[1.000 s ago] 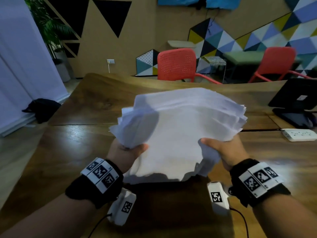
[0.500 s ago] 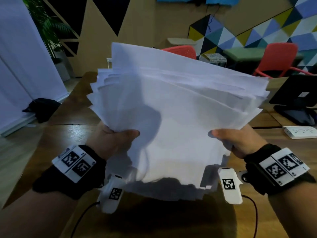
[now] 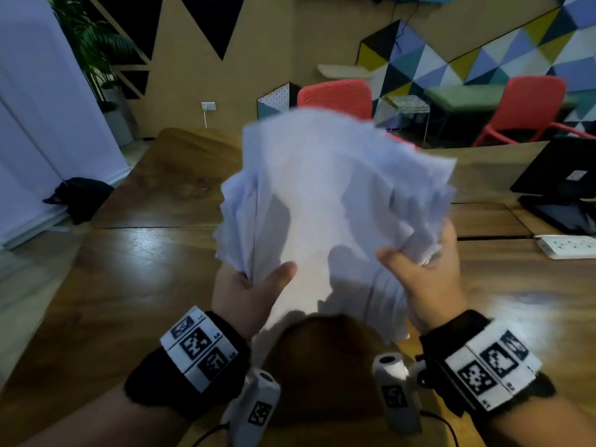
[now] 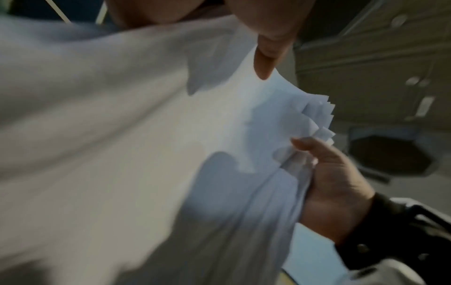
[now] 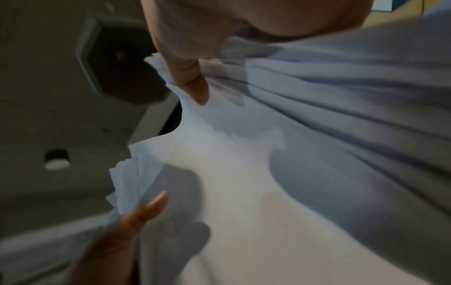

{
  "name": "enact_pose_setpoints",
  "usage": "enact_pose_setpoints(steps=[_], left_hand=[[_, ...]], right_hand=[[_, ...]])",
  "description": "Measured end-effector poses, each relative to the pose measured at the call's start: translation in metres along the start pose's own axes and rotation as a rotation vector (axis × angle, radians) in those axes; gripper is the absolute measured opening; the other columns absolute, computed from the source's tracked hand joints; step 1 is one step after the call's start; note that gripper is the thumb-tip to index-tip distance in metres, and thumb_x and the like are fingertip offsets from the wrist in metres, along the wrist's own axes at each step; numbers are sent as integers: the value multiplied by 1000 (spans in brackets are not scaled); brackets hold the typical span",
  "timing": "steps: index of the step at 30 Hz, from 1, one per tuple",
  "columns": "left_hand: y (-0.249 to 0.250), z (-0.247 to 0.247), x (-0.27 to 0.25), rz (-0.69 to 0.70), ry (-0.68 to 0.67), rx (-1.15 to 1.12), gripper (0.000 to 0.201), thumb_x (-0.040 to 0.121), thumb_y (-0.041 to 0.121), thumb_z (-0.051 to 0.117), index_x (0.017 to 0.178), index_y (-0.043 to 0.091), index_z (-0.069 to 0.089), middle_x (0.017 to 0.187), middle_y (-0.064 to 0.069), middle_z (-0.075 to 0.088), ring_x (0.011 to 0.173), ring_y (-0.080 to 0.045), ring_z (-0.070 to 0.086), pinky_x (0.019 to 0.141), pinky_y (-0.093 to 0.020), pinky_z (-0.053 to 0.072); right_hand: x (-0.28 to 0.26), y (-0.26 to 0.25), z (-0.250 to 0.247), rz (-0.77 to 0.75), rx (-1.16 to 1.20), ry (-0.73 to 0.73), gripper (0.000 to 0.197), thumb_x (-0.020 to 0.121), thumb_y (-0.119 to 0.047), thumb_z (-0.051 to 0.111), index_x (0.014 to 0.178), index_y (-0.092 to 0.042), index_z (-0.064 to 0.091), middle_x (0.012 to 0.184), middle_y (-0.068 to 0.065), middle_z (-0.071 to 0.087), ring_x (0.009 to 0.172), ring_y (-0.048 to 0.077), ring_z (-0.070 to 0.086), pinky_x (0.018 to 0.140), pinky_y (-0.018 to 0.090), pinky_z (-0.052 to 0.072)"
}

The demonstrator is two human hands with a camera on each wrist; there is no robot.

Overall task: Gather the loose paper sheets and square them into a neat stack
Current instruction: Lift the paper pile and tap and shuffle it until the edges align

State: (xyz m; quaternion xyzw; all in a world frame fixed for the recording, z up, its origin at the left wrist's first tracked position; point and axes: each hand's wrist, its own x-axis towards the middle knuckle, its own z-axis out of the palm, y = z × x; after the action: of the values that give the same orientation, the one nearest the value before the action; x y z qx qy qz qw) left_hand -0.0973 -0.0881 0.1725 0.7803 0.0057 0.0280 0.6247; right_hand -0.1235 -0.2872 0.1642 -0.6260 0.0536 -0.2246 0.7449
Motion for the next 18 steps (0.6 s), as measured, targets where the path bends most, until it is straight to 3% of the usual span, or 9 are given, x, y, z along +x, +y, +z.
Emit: enact_pose_setpoints(steps=[3, 6, 8, 10, 12, 13, 15, 16, 18], left_hand=[[-12, 0, 6, -101, 60, 100, 21, 77, 19, 69, 65, 7, 57, 58, 5, 46, 62, -17, 51, 38, 4, 31], [-15, -6, 13, -89, 99, -8, 26, 74, 13, 73, 92, -5, 65, 65, 3, 54, 59, -8, 51, 39, 4, 34], [-7, -12, 10, -8, 87, -190, 30, 68, 5, 75, 95, -5, 65, 63, 9, 62, 56, -7, 59, 44, -2, 44], [-3, -22, 8, 89, 19, -300, 19, 66, 5, 75, 79, -3, 64, 44, 1, 64, 47, -7, 62, 44, -5, 46], [-7, -28, 9, 134, -102, -232, 39, 55, 33, 82, 57, 2, 58, 45, -4, 64, 43, -8, 60, 44, -3, 44], [-12, -29, 11, 84, -161, -152, 42, 47, 40, 84, 55, 8, 58, 45, -3, 64, 45, -5, 60, 44, -3, 43], [-26, -28, 14, -78, -242, -3, 28, 59, 20, 83, 63, 14, 56, 53, 4, 60, 52, -2, 58, 42, -6, 42], [-29, -24, 13, -130, -263, 100, 25, 66, 12, 78, 65, 16, 54, 61, 4, 56, 57, -6, 56, 43, -8, 42], [-31, -17, 12, -133, -213, 209, 26, 73, 12, 73, 64, 19, 49, 61, 6, 51, 55, 0, 56, 43, -7, 38]], right_hand=[[-2, 16, -7, 67, -124, 20, 51, 75, 13, 64, 105, -27, 56, 99, -3, 68, 97, 20, 65, 82, 34, 54], [6, 11, -17, 90, -96, 102, 21, 67, -15, 80, 81, -22, 66, 75, -6, 71, 78, 18, 64, 77, 35, 52], [10, -3, -26, 17, -47, 54, 37, 48, -39, 85, 78, -22, 72, 73, -7, 73, 72, 14, 66, 68, 28, 56], [12, -18, -33, -77, 24, -60, 36, 49, -22, 86, 82, -23, 71, 78, -8, 75, 76, 12, 70, 68, 25, 56], [12, -17, -37, -61, 14, -203, 47, 47, 0, 84, 83, -28, 74, 80, -10, 75, 77, 9, 71, 67, 23, 57], [11, -11, -37, -17, -7, -253, 50, 43, -3, 86, 82, -31, 75, 81, -10, 76, 77, 8, 71, 66, 23, 57], [6, 6, -37, 59, -37, -279, 57, 37, -14, 92, 88, -34, 73, 86, -12, 76, 83, 7, 71, 67, 22, 56], [6, 14, -37, 80, -47, -248, 59, 42, -8, 89, 93, -31, 71, 87, -13, 75, 85, 6, 70, 68, 21, 56], [9, 18, -34, 85, -39, -168, 56, 52, -6, 82, 98, -29, 62, 86, -14, 74, 89, 8, 69, 70, 21, 56]])
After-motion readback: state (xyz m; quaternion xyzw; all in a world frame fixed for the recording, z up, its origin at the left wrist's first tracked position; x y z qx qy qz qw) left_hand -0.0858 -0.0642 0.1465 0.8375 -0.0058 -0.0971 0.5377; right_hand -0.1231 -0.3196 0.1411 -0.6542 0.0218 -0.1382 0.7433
